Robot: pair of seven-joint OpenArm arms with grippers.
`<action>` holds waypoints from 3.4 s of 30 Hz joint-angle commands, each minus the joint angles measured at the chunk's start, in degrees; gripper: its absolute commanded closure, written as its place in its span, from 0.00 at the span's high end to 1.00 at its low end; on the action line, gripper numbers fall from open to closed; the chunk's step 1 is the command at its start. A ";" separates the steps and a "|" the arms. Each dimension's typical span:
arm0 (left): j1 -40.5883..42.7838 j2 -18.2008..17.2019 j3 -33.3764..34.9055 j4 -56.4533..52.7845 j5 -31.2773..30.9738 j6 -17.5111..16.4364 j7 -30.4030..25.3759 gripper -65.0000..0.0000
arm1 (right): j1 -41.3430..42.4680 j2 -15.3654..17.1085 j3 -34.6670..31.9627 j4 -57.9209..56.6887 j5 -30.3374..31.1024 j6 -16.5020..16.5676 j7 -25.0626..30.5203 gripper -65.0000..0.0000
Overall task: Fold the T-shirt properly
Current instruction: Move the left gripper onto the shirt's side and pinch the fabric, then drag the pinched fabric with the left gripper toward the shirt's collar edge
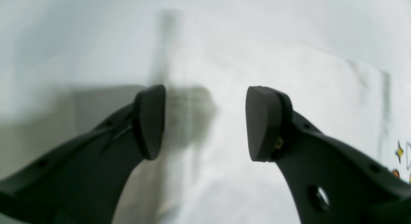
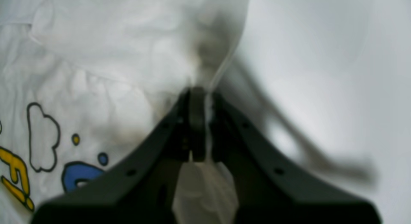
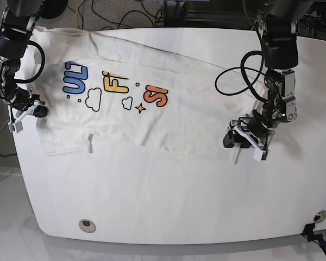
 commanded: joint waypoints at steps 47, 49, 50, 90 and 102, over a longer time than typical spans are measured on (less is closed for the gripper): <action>28.17 -4.91 0.88 49.65 0.39 -0.31 4.11 0.56 | 2.03 0.34 0.23 3.77 -3.20 0.34 0.31 0.00; 28.17 -4.91 1.06 49.04 0.39 -0.31 4.29 0.56 | 2.12 0.25 0.23 3.77 -3.20 0.34 0.31 0.00; 28.17 -4.91 1.15 48.60 0.39 -0.31 4.29 0.56 | 2.12 0.25 0.23 3.77 -3.20 0.34 0.31 0.00; 39.16 -3.59 -18.98 42.00 6.55 -3.83 0.42 0.57 | 1.94 0.16 0.23 3.68 -3.20 0.34 0.13 0.00; 34.15 -3.50 -16.96 33.74 6.55 -7.43 0.42 0.57 | 1.94 0.07 0.23 3.68 -3.20 0.34 0.13 0.00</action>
